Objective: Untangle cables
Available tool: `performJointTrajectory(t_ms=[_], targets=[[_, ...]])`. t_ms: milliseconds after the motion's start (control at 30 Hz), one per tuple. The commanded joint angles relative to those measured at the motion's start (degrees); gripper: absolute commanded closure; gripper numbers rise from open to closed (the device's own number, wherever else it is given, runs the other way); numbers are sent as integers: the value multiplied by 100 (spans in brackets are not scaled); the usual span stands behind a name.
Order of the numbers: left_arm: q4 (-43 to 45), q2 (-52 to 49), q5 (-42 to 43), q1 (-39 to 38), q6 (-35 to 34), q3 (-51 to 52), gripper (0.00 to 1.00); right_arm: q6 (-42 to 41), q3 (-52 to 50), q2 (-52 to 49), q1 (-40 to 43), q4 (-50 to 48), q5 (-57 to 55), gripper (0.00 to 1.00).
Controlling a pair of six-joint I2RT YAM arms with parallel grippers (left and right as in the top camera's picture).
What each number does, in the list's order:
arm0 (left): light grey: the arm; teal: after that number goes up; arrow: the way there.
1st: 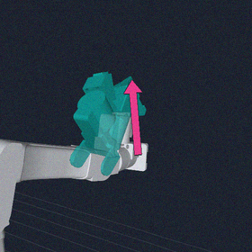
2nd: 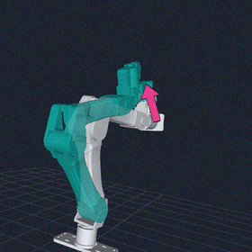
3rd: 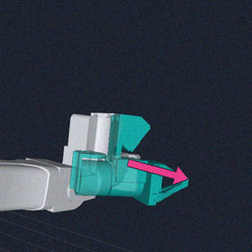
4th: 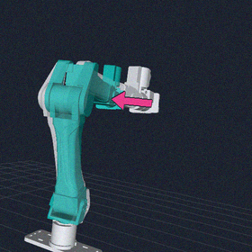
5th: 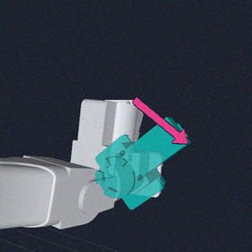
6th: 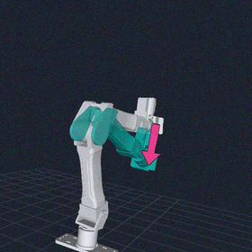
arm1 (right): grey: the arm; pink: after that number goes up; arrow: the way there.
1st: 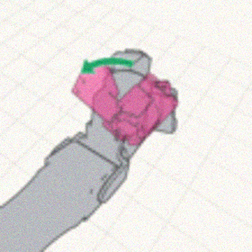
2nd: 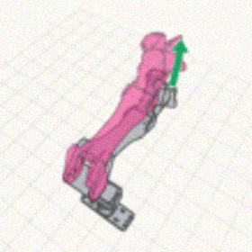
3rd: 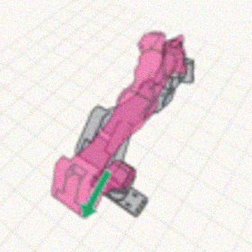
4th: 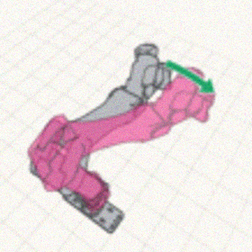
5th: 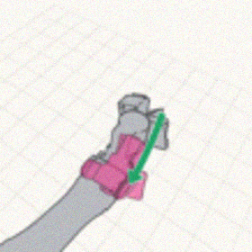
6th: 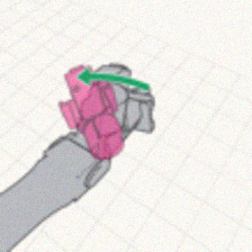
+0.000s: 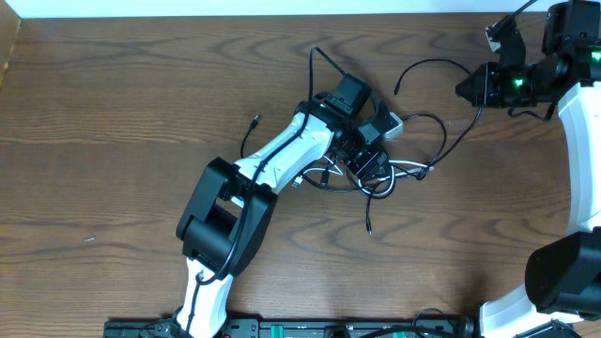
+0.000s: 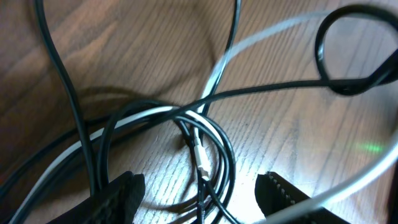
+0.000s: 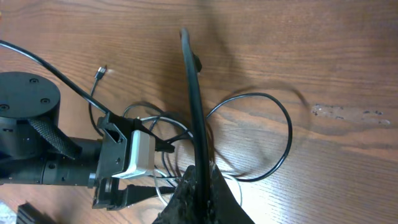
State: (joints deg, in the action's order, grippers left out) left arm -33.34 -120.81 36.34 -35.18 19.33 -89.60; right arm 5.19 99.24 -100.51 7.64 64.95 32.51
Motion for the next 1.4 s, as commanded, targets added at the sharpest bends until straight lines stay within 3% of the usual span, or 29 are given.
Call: performJointTrajectory(t_ms=[0,167,533,600,700,967,1367], targets=[[-13,-9,120,11,74,13,37,-42,-4,9,-17,17,-70,99],[-52,212,120,55,76,13,38,-42,-4,9,-20,24,-72,99],[-345,140,116,-50,31,31,52,-39,-4,9,-20,22,-85,99],[-332,94,114,-66,33,31,61,-42,-4,9,-17,22,-90,99],[-332,92,9,-63,24,31,92,-42,-4,9,-17,24,-94,99],[-673,507,-1078,313,-1440,-256,93,-118,-68,9,-20,0,-376,99],[-420,3156,-1200,949,-2256,-310,93,-909,-669,7,-20,-616,-1370,99]])
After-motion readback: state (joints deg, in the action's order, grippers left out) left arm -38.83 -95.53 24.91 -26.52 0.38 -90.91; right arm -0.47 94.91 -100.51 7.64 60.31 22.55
